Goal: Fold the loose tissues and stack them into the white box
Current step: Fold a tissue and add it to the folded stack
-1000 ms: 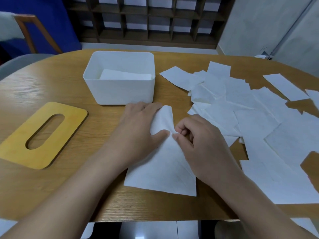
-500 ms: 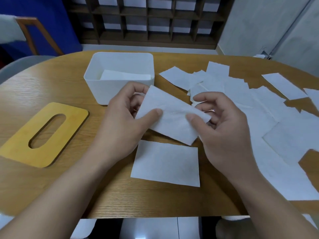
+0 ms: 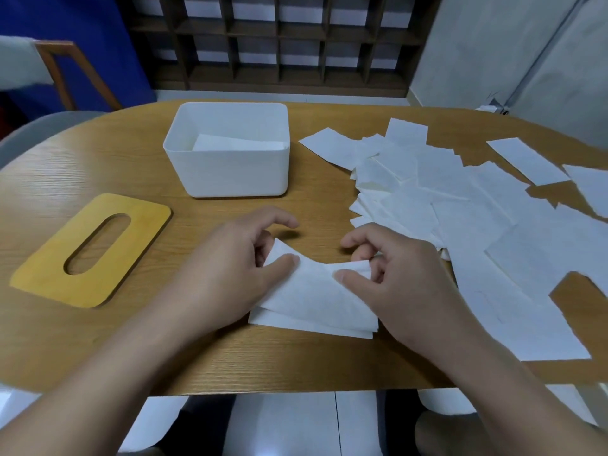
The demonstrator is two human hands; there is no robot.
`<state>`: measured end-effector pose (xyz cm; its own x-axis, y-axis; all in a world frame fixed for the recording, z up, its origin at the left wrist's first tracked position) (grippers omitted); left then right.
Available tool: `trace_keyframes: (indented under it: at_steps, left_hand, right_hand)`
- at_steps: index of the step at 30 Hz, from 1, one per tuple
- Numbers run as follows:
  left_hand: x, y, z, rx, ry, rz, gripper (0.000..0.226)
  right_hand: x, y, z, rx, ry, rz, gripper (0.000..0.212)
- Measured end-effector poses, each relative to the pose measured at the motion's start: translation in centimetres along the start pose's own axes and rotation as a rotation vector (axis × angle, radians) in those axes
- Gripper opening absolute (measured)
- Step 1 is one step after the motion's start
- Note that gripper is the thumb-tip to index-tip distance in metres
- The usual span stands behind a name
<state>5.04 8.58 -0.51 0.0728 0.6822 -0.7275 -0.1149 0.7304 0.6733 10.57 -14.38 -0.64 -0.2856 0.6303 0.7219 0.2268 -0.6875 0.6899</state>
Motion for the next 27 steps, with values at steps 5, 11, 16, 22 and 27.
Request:
trace_keyframes:
  at_steps: [5, 11, 16, 22, 27]
  left_hand:
    - [0.3, -0.3, -0.3, 0.02, -0.028, 0.21, 0.031]
    - [0.9, -0.2, -0.1, 0.027, -0.112, 0.191, 0.027]
    - [-0.2, -2.2, 0.4, 0.058, -0.197, 0.226, 0.035]
    - [-1.4, -4.9, 1.1, 0.026, -0.259, 0.308, 0.037]
    - [-2.2, -6.5, 1.5, 0.017, -0.277, 0.28, 0.034]
  right_hand:
    - [0.5, -0.2, 0.0, -0.021, 0.056, -0.184, 0.03]
    - [-0.5, 1.7, 0.8, -0.174, 0.092, -0.203, 0.018]
    - [-2.5, 3.1, 2.6, -0.313, 0.043, -0.285, 0.014]
    - [-3.3, 2.5, 4.6, -0.34, 0.059, -0.312, 0.017]
    - [-2.9, 1.9, 6.4, -0.383, 0.107, -0.397, 0.015]
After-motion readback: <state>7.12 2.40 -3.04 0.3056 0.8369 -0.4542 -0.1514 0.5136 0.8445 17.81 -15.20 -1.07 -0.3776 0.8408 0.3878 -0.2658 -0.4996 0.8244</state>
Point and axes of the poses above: each hand's wrist, its own z-axis towards the middle knuckle, its own y-axis out of the back of the hand, x = y × z, the point moved 5 cm from there along z, towards the middle knuckle, and after that the axes turned 4 degrees about -y, right-handed, at the moved point
